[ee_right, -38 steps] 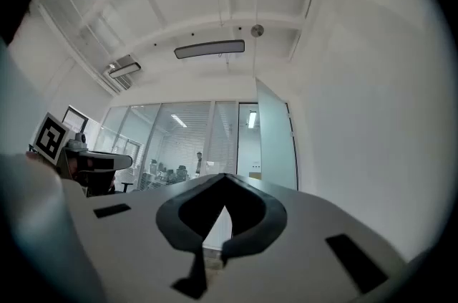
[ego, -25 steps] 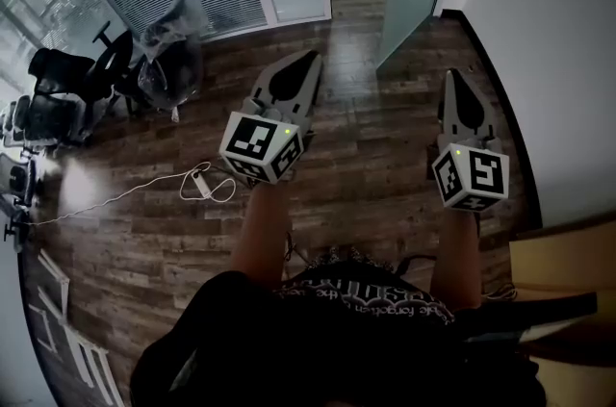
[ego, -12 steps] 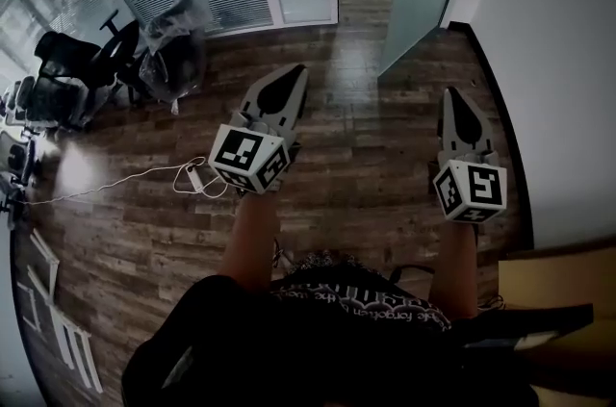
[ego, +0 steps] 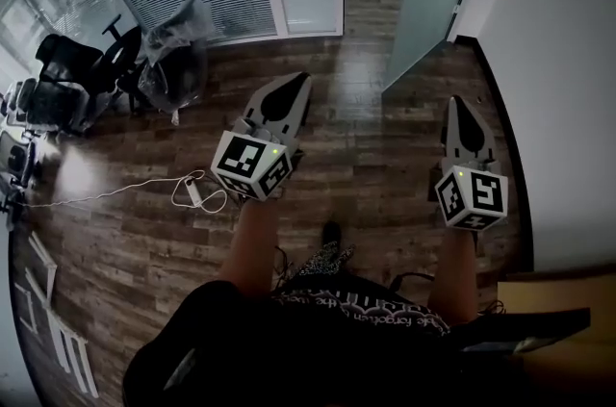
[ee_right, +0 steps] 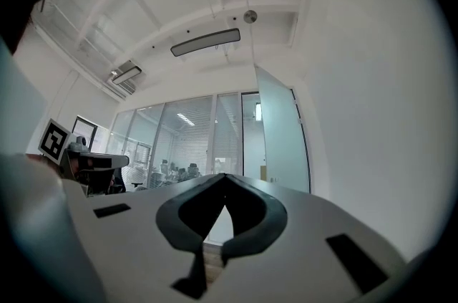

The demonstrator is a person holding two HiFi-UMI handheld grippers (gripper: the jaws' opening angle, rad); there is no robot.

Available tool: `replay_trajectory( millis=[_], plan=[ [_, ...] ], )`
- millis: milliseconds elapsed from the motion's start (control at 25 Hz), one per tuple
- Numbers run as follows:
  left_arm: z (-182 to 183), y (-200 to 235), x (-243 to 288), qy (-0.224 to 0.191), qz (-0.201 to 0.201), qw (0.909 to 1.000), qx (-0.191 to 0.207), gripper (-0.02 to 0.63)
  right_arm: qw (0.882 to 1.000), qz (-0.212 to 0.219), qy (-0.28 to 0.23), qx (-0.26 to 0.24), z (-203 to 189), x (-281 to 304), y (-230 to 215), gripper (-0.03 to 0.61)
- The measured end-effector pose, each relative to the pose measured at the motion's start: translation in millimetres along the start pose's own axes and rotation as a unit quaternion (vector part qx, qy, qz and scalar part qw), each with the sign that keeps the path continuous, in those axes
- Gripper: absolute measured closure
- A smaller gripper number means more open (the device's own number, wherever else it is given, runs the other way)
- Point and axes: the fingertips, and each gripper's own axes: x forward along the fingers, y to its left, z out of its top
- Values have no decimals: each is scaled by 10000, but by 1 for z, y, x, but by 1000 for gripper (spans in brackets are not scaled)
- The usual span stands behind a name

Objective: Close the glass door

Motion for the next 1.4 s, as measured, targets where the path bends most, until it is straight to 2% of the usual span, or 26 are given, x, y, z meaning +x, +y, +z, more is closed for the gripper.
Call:
replay_trajectory(
  millis=[400,600,800,1000,1400],
  plan=[
    [-25,75,114,-131,-348,9993,-102,612,9993,-340,-147,13,-13,111,-40,575],
    [-32,96,154,-173,-513,9985,-89,612,9989,-440,-170,22,-20,148,-57,575],
    [-49,112,186,-103,-528,9981,-310,612,9988,-488,-14,45,-34,179,-73,575],
    [-57,124,230,-49,-560,9981,-257,612,9986,-520,-22,57,-42,219,-99,575],
    [-74,153,340,-92,-294,9994,-154,612,9991,-406,-78,-99,-58,320,-176,574]
  ],
)
